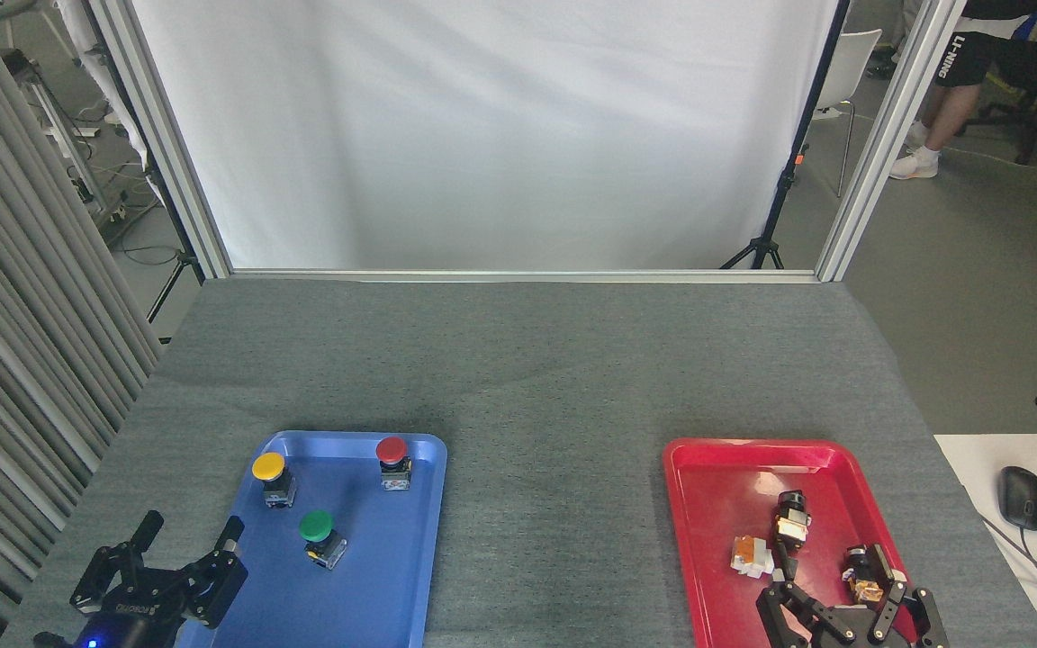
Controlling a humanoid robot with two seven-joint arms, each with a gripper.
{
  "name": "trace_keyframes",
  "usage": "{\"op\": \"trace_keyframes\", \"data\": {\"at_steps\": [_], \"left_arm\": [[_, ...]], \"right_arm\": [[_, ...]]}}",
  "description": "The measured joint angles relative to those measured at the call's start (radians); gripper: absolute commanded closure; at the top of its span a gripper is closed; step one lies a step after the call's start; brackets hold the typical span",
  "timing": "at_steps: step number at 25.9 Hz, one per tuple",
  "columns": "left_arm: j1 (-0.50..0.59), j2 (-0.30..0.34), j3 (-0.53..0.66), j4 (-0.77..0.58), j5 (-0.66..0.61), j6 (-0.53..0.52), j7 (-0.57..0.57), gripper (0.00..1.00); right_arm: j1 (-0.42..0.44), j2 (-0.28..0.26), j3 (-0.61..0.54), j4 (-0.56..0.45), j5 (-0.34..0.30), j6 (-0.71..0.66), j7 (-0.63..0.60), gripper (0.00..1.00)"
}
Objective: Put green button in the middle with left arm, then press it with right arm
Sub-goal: 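Move the left hand forward toward the green button in the blue tray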
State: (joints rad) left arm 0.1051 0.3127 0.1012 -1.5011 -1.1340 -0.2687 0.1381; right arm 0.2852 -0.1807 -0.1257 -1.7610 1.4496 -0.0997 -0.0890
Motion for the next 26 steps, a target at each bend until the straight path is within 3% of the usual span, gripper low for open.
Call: {"op": "trace_keyframes", "data": {"at_steps": [26], "left_arm": [[-0.002,0.001,-0.003,0.035,-0.009,-0.003,0.029,0.00]], "right_arm": [[0.010,0.006,-0.002,0.000,0.000,0.000,0.000,0.00]]}}
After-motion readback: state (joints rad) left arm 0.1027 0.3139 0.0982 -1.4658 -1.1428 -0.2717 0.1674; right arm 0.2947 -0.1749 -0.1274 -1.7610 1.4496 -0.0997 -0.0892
